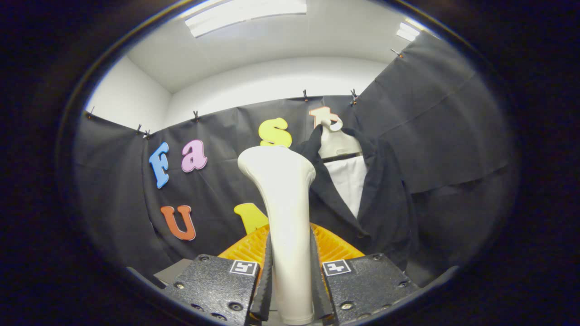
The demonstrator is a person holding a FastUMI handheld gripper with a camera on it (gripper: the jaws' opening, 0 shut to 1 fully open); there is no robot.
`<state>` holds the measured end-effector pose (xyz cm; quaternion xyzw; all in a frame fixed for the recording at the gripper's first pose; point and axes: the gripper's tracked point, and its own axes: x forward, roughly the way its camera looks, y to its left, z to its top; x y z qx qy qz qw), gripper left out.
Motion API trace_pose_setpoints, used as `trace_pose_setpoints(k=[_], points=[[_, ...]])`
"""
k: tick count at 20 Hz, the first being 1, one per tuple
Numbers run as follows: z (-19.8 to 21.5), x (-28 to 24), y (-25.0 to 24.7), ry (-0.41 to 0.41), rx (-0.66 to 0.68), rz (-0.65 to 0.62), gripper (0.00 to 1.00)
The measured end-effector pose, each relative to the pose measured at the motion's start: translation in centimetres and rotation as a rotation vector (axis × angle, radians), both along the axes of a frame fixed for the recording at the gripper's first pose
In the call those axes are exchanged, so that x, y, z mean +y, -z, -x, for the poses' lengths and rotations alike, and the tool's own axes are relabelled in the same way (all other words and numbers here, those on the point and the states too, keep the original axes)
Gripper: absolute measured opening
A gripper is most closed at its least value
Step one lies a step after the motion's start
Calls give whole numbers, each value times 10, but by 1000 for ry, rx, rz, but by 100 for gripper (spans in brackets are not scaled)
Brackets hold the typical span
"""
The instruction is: Iron the clothes twice with a garment steamer, once on the left side and once on the right side.
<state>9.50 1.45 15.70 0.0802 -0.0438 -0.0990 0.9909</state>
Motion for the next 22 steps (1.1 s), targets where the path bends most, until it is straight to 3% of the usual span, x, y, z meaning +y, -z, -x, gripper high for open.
trace_pose_setpoints(k=[6,9,12,22], points=[[-41,-45,-46,22,-100,51,39],[-65,-59,-61,-11,-106,52,39],[-84,-87,-73,23,-126,75,39],[-106,-103,-29,52,-88,187,39]])
